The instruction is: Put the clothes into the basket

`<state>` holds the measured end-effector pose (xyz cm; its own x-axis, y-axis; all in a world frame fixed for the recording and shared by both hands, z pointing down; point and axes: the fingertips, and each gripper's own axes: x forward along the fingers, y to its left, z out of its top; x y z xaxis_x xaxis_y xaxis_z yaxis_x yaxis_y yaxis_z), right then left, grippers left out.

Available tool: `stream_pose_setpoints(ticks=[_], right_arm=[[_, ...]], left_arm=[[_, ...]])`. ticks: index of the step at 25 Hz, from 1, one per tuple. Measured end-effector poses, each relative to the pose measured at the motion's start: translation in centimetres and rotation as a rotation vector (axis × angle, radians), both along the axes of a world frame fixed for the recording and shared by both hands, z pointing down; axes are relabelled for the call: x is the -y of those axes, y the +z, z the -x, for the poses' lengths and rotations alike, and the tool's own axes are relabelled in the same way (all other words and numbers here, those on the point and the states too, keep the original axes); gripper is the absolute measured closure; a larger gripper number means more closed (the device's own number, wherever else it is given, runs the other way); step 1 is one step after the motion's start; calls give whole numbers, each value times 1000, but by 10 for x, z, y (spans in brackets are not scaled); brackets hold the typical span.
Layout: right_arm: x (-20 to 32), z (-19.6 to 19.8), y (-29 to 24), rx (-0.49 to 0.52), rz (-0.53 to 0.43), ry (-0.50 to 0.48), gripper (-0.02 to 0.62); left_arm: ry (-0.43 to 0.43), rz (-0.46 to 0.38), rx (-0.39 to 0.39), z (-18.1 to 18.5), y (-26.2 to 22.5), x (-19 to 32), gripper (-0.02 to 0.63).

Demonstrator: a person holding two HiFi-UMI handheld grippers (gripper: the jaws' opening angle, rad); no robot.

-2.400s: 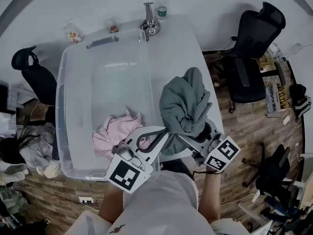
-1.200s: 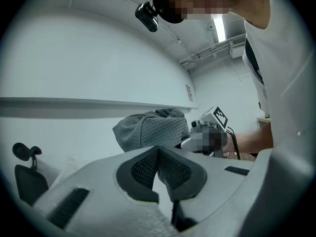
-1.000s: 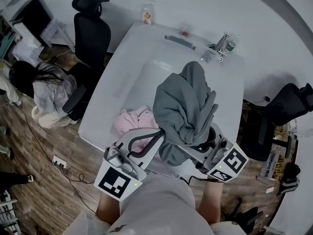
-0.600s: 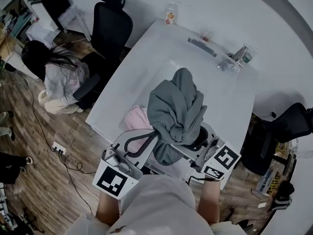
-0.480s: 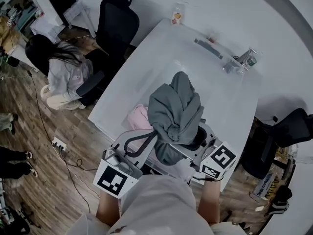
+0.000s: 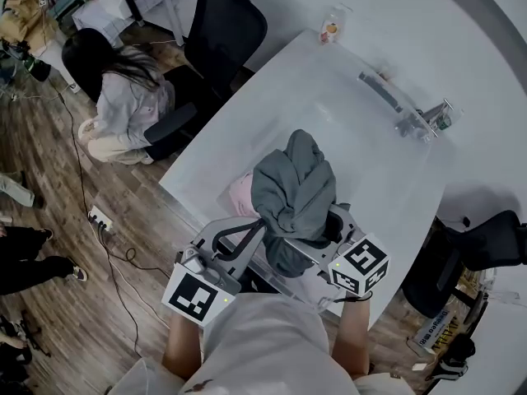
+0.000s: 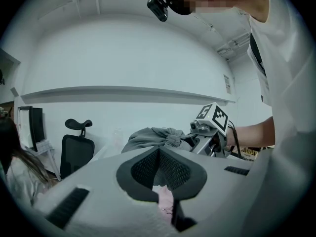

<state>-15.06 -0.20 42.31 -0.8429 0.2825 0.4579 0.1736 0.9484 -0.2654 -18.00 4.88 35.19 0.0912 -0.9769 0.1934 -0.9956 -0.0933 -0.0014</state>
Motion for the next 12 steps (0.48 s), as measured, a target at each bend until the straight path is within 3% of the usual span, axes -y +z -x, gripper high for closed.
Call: stream_pose_setpoints(ticks=[12], right_arm=[[-19, 26, 65, -211, -56, -113, 253]], left_arm=[[-63, 26, -47, 29, 23, -14, 600]])
